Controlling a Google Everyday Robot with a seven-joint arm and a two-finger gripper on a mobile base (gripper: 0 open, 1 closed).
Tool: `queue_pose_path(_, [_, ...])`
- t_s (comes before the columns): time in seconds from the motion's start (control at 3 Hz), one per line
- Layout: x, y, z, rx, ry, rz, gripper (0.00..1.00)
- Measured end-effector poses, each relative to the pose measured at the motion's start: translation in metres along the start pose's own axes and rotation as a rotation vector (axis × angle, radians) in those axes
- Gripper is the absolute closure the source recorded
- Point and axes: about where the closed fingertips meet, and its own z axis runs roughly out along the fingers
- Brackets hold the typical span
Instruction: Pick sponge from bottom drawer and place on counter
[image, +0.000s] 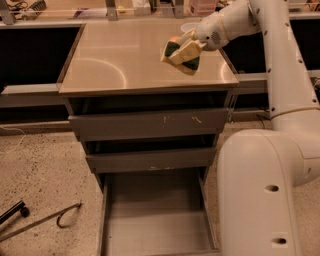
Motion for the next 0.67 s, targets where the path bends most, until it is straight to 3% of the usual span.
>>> queue_pose_path(0.33, [0.025, -0.036, 0.026, 0.081, 0.088, 0.067, 1.00])
queue_pose_path(0.67, [0.035, -0.071, 0.021, 0.236, 0.192, 0.112, 1.00])
